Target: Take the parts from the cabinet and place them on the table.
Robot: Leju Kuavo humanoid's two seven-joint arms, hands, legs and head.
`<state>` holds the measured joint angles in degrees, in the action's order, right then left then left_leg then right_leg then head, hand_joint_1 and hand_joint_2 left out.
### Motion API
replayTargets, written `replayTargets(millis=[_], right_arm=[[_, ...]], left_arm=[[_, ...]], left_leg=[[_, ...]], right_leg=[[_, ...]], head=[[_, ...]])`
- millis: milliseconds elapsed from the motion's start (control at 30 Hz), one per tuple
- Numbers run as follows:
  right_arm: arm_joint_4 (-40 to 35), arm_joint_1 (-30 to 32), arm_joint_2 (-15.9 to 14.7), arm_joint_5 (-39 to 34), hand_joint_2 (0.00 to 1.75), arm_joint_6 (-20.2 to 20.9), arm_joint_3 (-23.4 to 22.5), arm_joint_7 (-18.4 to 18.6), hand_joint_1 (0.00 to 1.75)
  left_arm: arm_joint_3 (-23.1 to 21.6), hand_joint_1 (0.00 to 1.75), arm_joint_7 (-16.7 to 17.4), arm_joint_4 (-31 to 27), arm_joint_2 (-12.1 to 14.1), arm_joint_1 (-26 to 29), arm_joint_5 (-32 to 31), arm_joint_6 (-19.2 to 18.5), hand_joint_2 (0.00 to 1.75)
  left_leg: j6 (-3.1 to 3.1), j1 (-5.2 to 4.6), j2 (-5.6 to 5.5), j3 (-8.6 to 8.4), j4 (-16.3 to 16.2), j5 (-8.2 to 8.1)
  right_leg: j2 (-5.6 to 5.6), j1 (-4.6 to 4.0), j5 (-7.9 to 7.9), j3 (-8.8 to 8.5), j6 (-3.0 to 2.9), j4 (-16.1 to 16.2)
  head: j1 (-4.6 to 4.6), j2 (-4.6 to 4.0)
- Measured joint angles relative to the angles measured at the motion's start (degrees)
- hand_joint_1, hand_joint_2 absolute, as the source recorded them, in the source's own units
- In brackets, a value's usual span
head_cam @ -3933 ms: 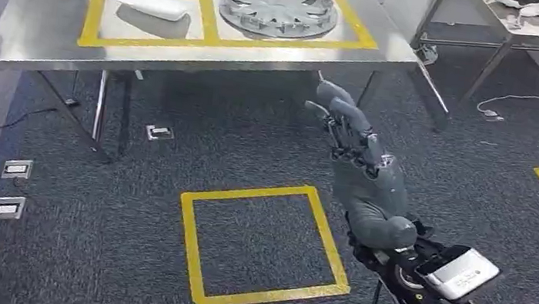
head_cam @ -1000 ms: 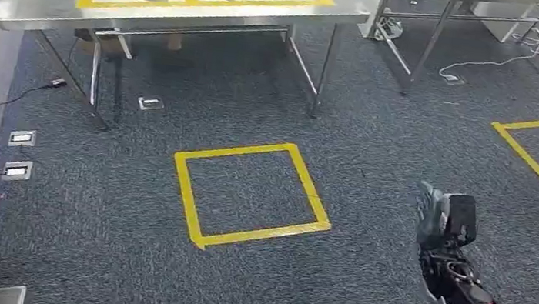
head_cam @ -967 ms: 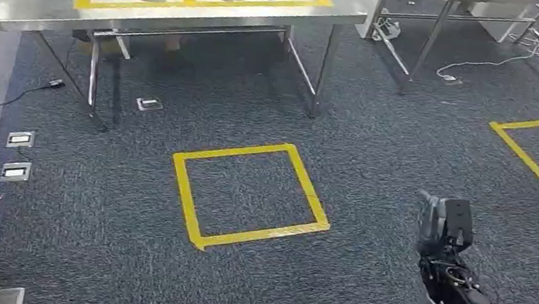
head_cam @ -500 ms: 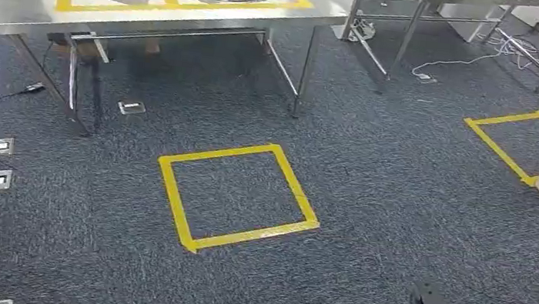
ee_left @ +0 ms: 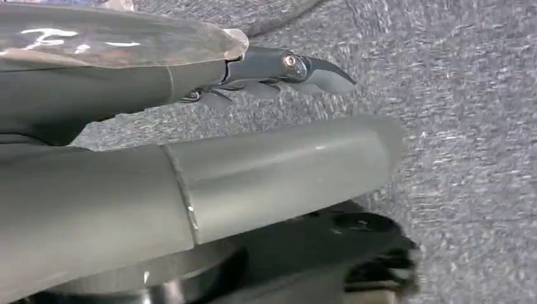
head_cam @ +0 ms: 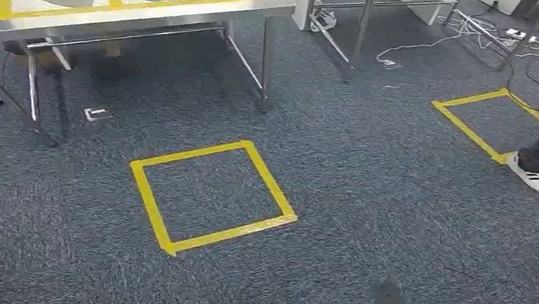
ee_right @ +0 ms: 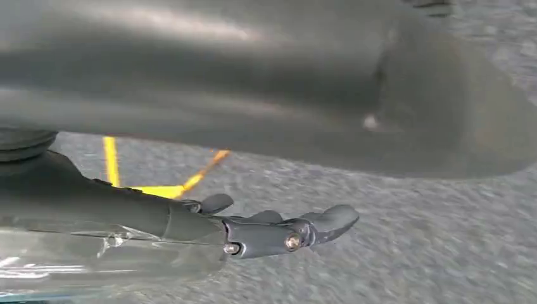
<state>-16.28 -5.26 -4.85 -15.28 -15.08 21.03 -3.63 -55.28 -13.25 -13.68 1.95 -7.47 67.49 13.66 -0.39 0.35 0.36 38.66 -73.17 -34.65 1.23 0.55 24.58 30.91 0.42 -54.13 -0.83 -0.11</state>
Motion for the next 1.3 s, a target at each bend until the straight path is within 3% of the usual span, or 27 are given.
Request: replayTargets(millis=[67, 100, 133, 200, 267, 300, 333, 433, 467, 500, 567, 600, 633, 667, 700, 733, 800, 833, 867, 933, 967, 1000, 1067, 1133, 1167, 1233, 1300], right_arm=[[0.42, 0.34, 0.39, -0.41, 0.00, 0.00, 0.87, 0.00, 0.00], [0.65, 0.36, 0.46, -0.44, 0.00, 0.00, 1.29, -0.09, 0.00], [0.70, 0.39, 0.72, -0.46, 0.00, 0.00, 1.55, -0.26, 0.00], [0.89, 0.34, 0.92, -0.48, 0.00, 0.00, 2.03, -0.59, 0.00], [1.22, 0.44, 0.94, -0.46, 0.00, 0.00, 2.47, -0.59, 0.00], [1.29, 0.49, 0.96, -0.39, 0.00, 0.02, 2.73, -0.61, 0.00], [1.35, 0.51, 0.98, -0.39, 0.00, 0.09, 2.95, -0.66, 0.00], [1.64, -0.08, 0.98, -0.33, 0.00, 0.09, 3.69, -0.50, 0.00], [1.70, -0.07, 1.00, -0.19, 0.00, 0.09, 3.89, -0.35, 0.00], [1.79, -0.06, 0.98, -0.11, 0.00, 0.09, 4.09, 0.02, 0.00], [2.03, -0.17, 0.98, -0.04, 0.00, 0.07, 4.52, 0.76, 0.00], [2.08, -0.29, 0.98, -0.02, 0.00, 0.04, 4.79, 1.18, 0.00], [2.10, -0.47, 1.01, 0.00, 0.00, -0.02, 5.00, 1.66, 0.00], [2.10, -0.75, 1.16, 0.00, 0.00, -0.02, 5.24, 2.16, 0.00], [2.18, -0.77, 1.16, 0.00, 0.00, -0.11, 5.46, 2.71, 0.00], [2.34, -0.65, 1.20, 0.00, 0.00, -0.13, 5.62, 3.08, 0.00], [2.60, -0.14, 1.25, -0.02, 0.00, -0.28, 5.97, 3.63, 0.00], [2.64, 0.05, 1.31, -0.02, 0.00, -0.44, 6.16, 3.80, 0.00], [2.69, 0.04, 1.33, 0.00, 0.00, -0.50, 6.36, 3.93, 0.00], [2.78, -0.01, 1.35, 0.51, 0.00, -0.53, 6.53, 4.13, 0.00], [2.88, 0.05, 1.38, 0.70, 0.00, -0.53, 6.69, 4.26, 0.00], [2.93, 0.13, 1.38, 0.79, 0.00, -0.55, 6.88, 4.37, 0.00], [2.99, 0.20, 1.38, 0.79, 0.00, -0.70, 7.01, 4.37, 0.00], [2.99, 0.20, 1.40, 0.50, 0.00, -0.79, 7.17, 4.37, 0.00], [2.99, 0.19, 1.66, 0.50, 0.00, -0.79, 7.30, 4.31, 0.00], [2.99, 0.26, 1.66, 0.50, 0.00, -0.85, 7.36, 4.31, 0.00], [3.08, 0.35, 1.68, -0.23, 0.00, -0.90, 7.41, 4.24, 0.00]], left_arm=[[-0.15, 0.00, -0.02, 0.00, 0.00, 0.00, -0.13, 0.07, 0.00], [-0.30, 0.00, -0.02, 0.00, 0.04, -0.03, -0.26, 0.07, 0.00], [-0.48, 0.00, 0.00, 0.02, 0.28, -0.11, -0.31, 0.07, 0.00], [-0.63, 0.00, -0.02, 0.00, 0.33, -0.39, -0.35, 0.06, 0.00], [-0.76, 0.00, -0.02, 0.00, 0.24, -0.56, -0.35, 0.04, 0.00], [-0.83, 0.00, -0.02, 0.00, 0.09, -0.57, -0.35, -0.04, 0.00], [-0.83, 0.00, -0.02, 0.00, 0.11, -0.57, -0.35, -0.09, 0.00], [-0.85, 0.00, -0.07, 0.00, 0.11, -0.39, -0.28, -0.29, 0.00], [-0.85, 0.00, -0.11, 0.00, 0.11, -0.34, -0.26, -0.44, 0.00], [-0.87, 0.00, -0.13, 0.00, 0.07, -0.30, -0.24, -0.44, 0.00], [-0.87, 0.00, -0.35, 0.00, -0.11, -0.26, 0.00, -0.44, 0.00], [-0.87, 0.00, -0.44, 0.00, -0.15, -0.26, 0.09, -0.42, 0.00], [-0.87, 0.00, -0.50, 0.02, -0.13, -0.23, 0.20, -0.42, 0.00], [-0.87, 0.00, -0.59, 0.02, 0.00, -0.18, 0.26, -0.37, 0.00], [-0.87, 0.00, -0.65, 0.02, -0.04, -0.18, 0.33, -0.37, 0.00], [-0.87, 0.00, -0.66, 0.02, -0.07, -0.14, 0.33, -0.35, 0.00], [-0.87, 0.00, -0.66, 0.02, -0.07, -0.16, 0.33, -0.37, 0.00], [-0.87, 0.00, -0.66, 0.02, -0.04, -0.17, 0.33, -0.39, 0.00], [-0.87, 0.00, -0.61, 0.02, -0.04, -0.17, 0.33, -0.39, 0.00], [-0.90, 0.00, -0.17, 0.02, -0.04, 0.06, 0.42, -0.39, 0.00], [-0.90, 0.00, -0.11, 0.02, -0.07, 0.23, 0.53, -0.39, 0.00], [-0.90, 0.00, 0.02, 0.02, -0.07, 0.39, 0.53, -0.42, 0.00], [-0.90, 0.00, 0.13, 0.02, -0.07, 0.57, 0.44, -0.55, 0.00], [-0.90, 0.00, 0.52, 0.02, 0.07, 0.64, 0.02, -0.63, 0.00], [-0.90, 0.00, 0.63, 0.02, 0.31, 0.57, -0.17, -0.66, 0.00], [-0.92, 0.00, 0.66, 0.02, 0.26, 0.38, -0.30, -0.70, 0.00], [-0.94, 0.00, 0.87, 0.02, 0.17, 0.33, -0.67, -0.96, 0.00]], left_leg=[[0.72, -0.13, -0.28, -3.99, 7.96, 4.59], [1.24, -0.25, -1.01, -7.09, 13.98, 7.25], [1.83, -0.48, -2.59, -9.23, 18.36, 8.16], [1.55, -0.62, -1.94, -9.40, 19.16, 8.14], [1.84, -0.75, -1.61, -9.44, 19.24, 8.27], [2.34, -0.23, -1.03, -9.70, 20.11, 8.79], [2.45, -0.23, -0.62, -9.95, 20.43, 8.92], [2.77, -0.24, 0.48, -9.87, 20.43, 8.95], [2.77, -0.22, 0.80, -9.81, 20.41, 8.94], [2.72, -0.21, 1.10, -9.84, 20.40, 8.91], [2.39, -0.06, 1.61, -9.96, 20.21, 8.70], [2.05, 0.07, 1.86, -10.05, 19.91, 8.47], [1.63, 0.04, 2.12, -10.06, 19.59, 8.19], [1.18, -0.45, 2.26, -9.84, 19.03, 7.85], [0.98, -0.49, 2.58, -9.77, 19.11, 7.92], [0.80, -0.51, 2.83, -9.82, 19.17, 7.96], [0.17, -0.14, 3.27, -9.87, 19.14, 7.78], [-0.21, 0.08, 2.05, -9.59, 18.03, 6.75], [-0.29, 0.06, 0.96, -8.16, 15.11, 4.70], [-0.36, 0.05, 0.13, -3.07, 4.51, -0.23], [-0.29, 0.03, 0.03, -0.95, 0.42, -1.44], [-0.18, 0.03, 0.02, -0.08, -0.92, -1.17], [0.37, 0.00, -0.11, -2.32, 4.45, 2.86], [1.37, -0.22, -1.62, -7.88, 16.04, 8.36], [1.75, -0.43, -3.24, -8.81, 18.57, 8.19], [1.56, -0.66, -2.29, -8.61, 18.71, 8.49], [2.12, -0.51, -1.74, -8.79, 19.26, 8.84]], right_leg=[[0.98, -0.10, -0.04, -0.11, 0.04, -0.05], [1.54, -0.14, -0.07, -0.28, 0.08, -0.05], [1.87, -0.05, -0.14, -0.22, 0.22, -0.06], [2.46, -0.23, -0.26, 0.12, 0.73, -0.20], [2.96, -0.02, -0.52, 0.12, 1.37, 0.11], [2.74, -0.20, -0.31, 0.25, 1.65, -0.18], [0.84, -0.15, 0.84, 0.76, 1.88, -1.57], [-0.55, 0.09, 7.94, 6.80, 2.61, -15.09], [-0.62, 0.22, 8.93, 8.31, 2.84, -18.48], [-0.72, 0.50, 8.47, 8.51, 3.03, -19.09], [-1.16, 0.92, 4.19, 4.74, 3.32, -12.09], [-1.87, 1.07, 1.61, 1.69, 3.45, -6.31], [-3.27, 1.17, 0.42, -0.56, 3.56, -1.90], [-3.71, 0.54, 1.23, -0.92, 3.16, -0.67], [-3.00, 0.66, 1.02, -0.62, 2.27, -0.89], [-2.68, 0.56, 1.02, -0.48, 1.95, -0.91], [-2.08, 0.42, 0.75, -0.49, 1.12, -0.64], [-1.89, 0.53, 0.62, -0.54, 0.89, -0.50], [-1.65, 0.53, 0.55, -0.43, 0.53, -0.50], [-0.95, 0.33, 0.43, -0.15, 0.05, -0.52], [-0.50, 0.18, 0.41, -0.07, 0.02, -0.52], [-0.07, 0.10, 0.39, -0.08, -0.02, -0.53], [0.99, -0.01, 0.38, -0.23, -0.01, -0.54], [2.01, -0.02, 0.37, -0.52, 0.03, -0.52], [2.25, -0.19, 0.44, -0.34, 0.25, -0.67], [2.69, 0.02, 0.28, 0.05, 0.89, -0.61], [3.34, -0.03, 0.08, 0.11, 1.65, -0.30]], head=[[0.09, 0.00], [0.19, 0.00], [0.31, 0.00], [0.26, 0.00], [0.24, 0.00], [0.24, 0.00], [0.00, 0.00], [-0.92, 0.00], [-1.05, 0.00], [-1.36, 0.00], [-1.64, 0.00], [-1.79, 0.00], [-2.10, 0.00], [-2.62, 0.00], [-2.24, 0.00], [-1.46, 0.00], [-1.16, 0.00], [-1.09, 0.00], [-0.68, 0.00], [0.02, 0.00], [0.07, 0.00], [0.09, 0.00], [0.13, 0.00], [0.24, 0.00], [0.30, 0.00], [0.28, 0.00], [0.20, 0.00]])
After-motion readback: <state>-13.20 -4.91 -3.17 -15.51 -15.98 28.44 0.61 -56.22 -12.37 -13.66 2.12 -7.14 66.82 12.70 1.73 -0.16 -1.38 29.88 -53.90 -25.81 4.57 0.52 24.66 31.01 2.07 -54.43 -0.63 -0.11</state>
